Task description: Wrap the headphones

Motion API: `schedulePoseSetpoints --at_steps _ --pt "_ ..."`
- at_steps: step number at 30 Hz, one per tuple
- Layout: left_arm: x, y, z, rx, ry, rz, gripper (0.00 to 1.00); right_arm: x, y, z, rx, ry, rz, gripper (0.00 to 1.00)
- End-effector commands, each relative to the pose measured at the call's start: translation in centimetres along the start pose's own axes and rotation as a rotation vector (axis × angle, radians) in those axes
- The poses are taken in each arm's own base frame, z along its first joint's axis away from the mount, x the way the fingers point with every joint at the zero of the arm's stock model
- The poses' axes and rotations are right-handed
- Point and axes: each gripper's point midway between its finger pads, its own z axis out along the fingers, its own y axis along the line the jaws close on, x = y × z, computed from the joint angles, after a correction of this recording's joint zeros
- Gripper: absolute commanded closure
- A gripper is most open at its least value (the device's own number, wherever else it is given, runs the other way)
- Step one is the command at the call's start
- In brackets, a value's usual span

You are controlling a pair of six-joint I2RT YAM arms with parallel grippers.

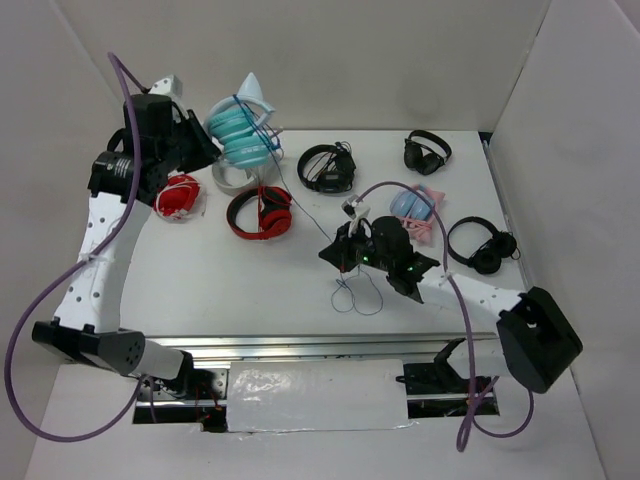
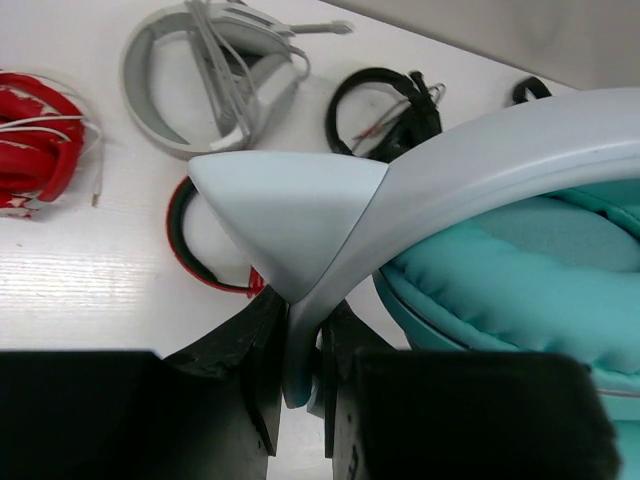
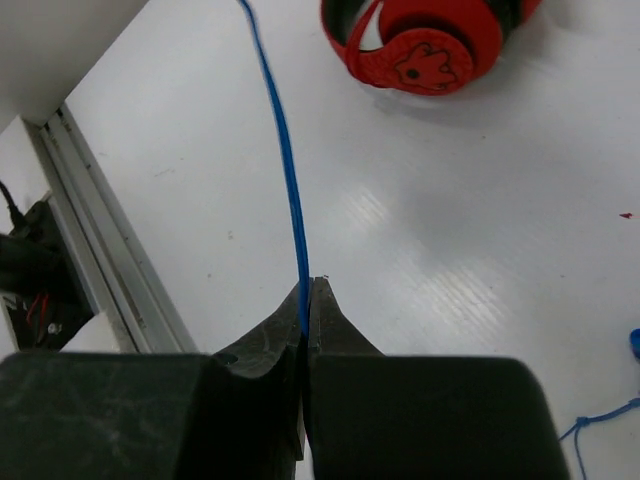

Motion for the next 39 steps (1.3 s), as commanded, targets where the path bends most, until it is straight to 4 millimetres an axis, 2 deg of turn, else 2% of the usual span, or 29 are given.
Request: schedulePoseSetpoints --at_steps 1,3,4,6,7,9,10,11,12,13,14,15,16,17,19,20,21,22,23,25,28,29,30,32,33,35,36,38,39 --pt "-2.0 -4.8 -3.7 0.221 -0.119 0.047 1.0 -5.4 0.0 1.0 -0.061 -0.151 -0.026 1.0" --pt "-1.7 -6.2 -5.5 0.3 -0.14 0.06 1.0 -6.4 -2.1 1.6 -0.031 -0.159 -0.016 1.0" --pt "-0.7 -6.8 -6.2 0.339 -0.13 0.076 1.0 -6.5 -2.5 1.9 -0.031 -0.153 -0.015 1.0" --pt "-0.2 -8.1 -7.1 0.405 -0.146 0.084 1.0 -7.9 -3.7 2.3 -0.021 -0.176 -0.04 1.0" --pt "1.0 -8.5 -7.6 0.438 -0.13 0.1 1.0 -9.4 -4.0 2.4 -0.018 -0.202 -0.058 1.0" --pt "2.5 -9.6 -8.1 0.506 -0.101 0.123 1.0 -10.1 -5.4 3.0 0.004 -0.193 -0.086 1.0" --pt "4.5 -10.1 -8.1 0.54 -0.06 0.144 1.0 -12.0 -6.1 2.9 0.015 -0.211 -0.099 1.0" --pt "5.6 -10.6 -8.0 0.567 -0.038 0.164 1.0 -12.1 -7.3 3.3 0.036 -0.2 -0.097 1.0" --pt "8.2 -11.2 -7.7 0.608 0.015 0.21 1.0 -13.0 -7.9 3.3 0.046 -0.206 -0.118 1.0" --pt "9.3 -11.4 -7.9 0.628 0.029 0.234 1.0 -15.5 -8.8 2.9 0.065 -0.24 -0.141 1.0" --pt "10.5 -11.7 -7.8 0.64 0.05 0.252 1.0 -15.6 -9.7 2.9 0.082 -0.215 -0.138 1.0" --pt "12.8 -12.0 -7.8 0.657 0.093 0.286 1.0 -15.9 -10.7 3.0 0.096 -0.202 -0.138 1.0" --pt "13.6 -11.8 -7.3 0.624 0.091 0.301 1.0 -17.9 -11.5 2.3 0.114 -0.216 -0.164 1.0" --pt "16.2 -12.1 -7.1 0.622 0.138 0.348 1.0 -18.4 -12.1 2.4 0.108 -0.208 -0.165 1.0" --pt "17.8 -11.2 -5.9 0.495 0.133 0.392 1.0 -21.0 -13.0 1.3 0.122 -0.217 -0.206 1.0" --pt "18.9 -11.3 -5.8 0.468 0.146 0.421 1.0 -21.5 -13.2 1.0 0.127 -0.214 -0.218 1.0" --pt "21.5 -12.0 -6.0 0.471 0.192 0.477 1.0 -22.3 -13.1 0.8 0.128 -0.216 -0.234 1.0" --pt "22.8 -12.0 -6.2 0.43 0.193 0.519 1.0 -23.2 -13.2 0.1 0.144 -0.213 -0.25 1.0" --pt "24.2 -11.3 -5.6 0.377 0.224 0.552 1.0 -24.2 -13.0 -0.9 0.165 -0.22 -0.288 1.0" --pt "25.3 -10.3 -4.8 0.291 0.224 0.58 1.0 -25.2 -12.2 -2.2 0.184 -0.239 -0.342 1.0" --pt "26.8 -7.5 -2.4 0.107 0.261 0.619 1.0 -26.4 -9.2 -5.0 0.191 -0.271 -0.418 1.0" --pt "27.0 -6.9 -1.9 0.061 0.265 0.629 1.0 -25.9 -8.8 -5.6 0.204 -0.263 -0.426 1.0" --pt "27.3 -5.9 -1.5 0.004 0.279 0.638 1.0 -27.0 -6.9 -7.4 0.209 -0.304 -0.467 1.0" --pt "27.0 -4.8 -0.1 -0.102 0.274 0.653 1.0 -26.2 -4.9 -8.1 0.217 -0.298 -0.505 1.0" --pt "26.9 -4.3 0.4 -0.137 0.274 0.644 1.0 -26.6 -3.0 -9.7 0.212 -0.333 -0.53 1.0" --pt "26.1 -3.3 2.0 -0.196 0.286 0.608 1.0 -25.1 -1.2 -10.0 0.19 -0.316 -0.522 1.0" --pt "25.0 -2.6 2.7 -0.231 0.278 0.573 1.0 -25.1 0.3 -11.2 0.179 -0.335 -0.535 1.0" --pt "23.9 -1.5 3.6 -0.289 0.273 0.534 1.0 -23.4 1.8 -11.3 0.16 -0.311 -0.506 1.0" --pt "22.3 -0.6 4.2 -0.331 0.253 0.485 1.0 -23.4 2.5 -12.4 0.175 -0.329 -0.5 1.0"
